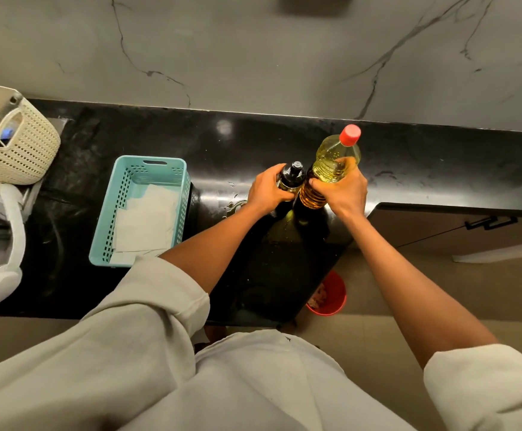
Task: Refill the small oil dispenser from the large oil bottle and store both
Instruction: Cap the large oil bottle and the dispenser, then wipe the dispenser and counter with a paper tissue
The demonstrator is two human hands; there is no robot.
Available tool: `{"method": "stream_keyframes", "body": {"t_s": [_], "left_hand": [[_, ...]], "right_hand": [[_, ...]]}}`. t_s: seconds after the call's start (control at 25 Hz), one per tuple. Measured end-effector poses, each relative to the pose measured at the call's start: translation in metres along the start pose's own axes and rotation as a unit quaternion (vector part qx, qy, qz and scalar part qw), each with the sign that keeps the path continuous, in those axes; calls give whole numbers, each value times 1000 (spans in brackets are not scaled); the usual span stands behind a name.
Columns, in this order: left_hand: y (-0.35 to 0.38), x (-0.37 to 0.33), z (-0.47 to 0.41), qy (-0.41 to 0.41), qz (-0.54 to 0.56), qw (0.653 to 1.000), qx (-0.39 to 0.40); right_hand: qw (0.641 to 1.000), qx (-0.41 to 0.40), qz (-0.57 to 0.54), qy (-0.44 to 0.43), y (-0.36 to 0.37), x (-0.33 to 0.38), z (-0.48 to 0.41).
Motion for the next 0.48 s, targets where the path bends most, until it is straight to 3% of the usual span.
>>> {"method": "stream_keyframes", "body": {"t_s": [0.28, 0.48], "left_hand": [[5, 10, 5, -30, 10, 999, 11], [-18, 22, 49, -102, 51, 993, 0]], "right_hand": [[1000, 10, -5, -3, 3, -6, 2], [996, 39, -79, 21, -3, -20, 32]]}}
Point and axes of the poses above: each hand's wrist, its own z-axis away from the middle knuckle, its own y-axis out of the palm, x = y × z, the point moved 6 cm from there along -z, towards the middle knuckle, and after that the axes turned 9 degrees about -x, right-handed, at the moved point
